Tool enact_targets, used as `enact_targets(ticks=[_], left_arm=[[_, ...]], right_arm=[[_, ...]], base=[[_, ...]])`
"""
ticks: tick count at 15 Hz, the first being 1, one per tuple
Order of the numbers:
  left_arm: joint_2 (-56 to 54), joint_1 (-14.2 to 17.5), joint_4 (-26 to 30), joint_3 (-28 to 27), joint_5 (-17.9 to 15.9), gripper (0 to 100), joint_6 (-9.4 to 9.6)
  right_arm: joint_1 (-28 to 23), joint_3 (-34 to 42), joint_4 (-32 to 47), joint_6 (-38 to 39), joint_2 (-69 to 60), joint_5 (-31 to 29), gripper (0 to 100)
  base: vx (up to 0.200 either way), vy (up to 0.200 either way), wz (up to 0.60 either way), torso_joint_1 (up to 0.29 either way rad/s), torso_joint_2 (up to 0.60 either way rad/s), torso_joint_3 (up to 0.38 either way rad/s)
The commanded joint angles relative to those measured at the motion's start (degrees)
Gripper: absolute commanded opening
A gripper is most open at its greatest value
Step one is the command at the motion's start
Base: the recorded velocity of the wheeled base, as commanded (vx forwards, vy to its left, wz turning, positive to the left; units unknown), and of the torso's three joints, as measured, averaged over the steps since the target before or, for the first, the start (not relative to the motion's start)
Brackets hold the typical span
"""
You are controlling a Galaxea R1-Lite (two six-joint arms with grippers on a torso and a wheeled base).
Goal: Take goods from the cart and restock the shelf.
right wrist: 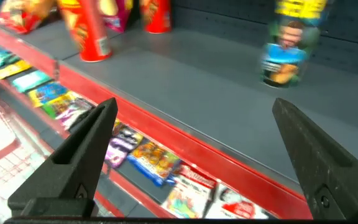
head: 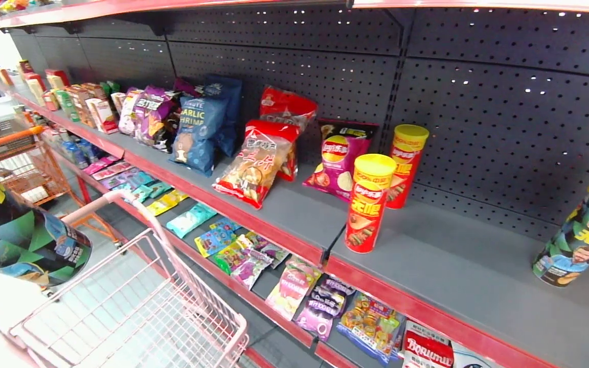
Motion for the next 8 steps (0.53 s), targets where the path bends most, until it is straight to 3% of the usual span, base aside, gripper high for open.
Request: enact_targets(ticks=[1,8], left_arm=[[0.4,0.0,0.1,0.0,0.0,0,-0.03],[1.1,-0.1,0.2,0.1,-0.2,0,-0.03]], right_arm=[[0.0,0.0,0.0,0.0,0.1,0.1,100],[0.1,0.0,0.0,0.0,0.1,0.4,100]], base=[[0.0,0.0,-0.6,0.002,-0.01,0.002],[0.0,0.0,-0.6,0.005,0.0,0.0]])
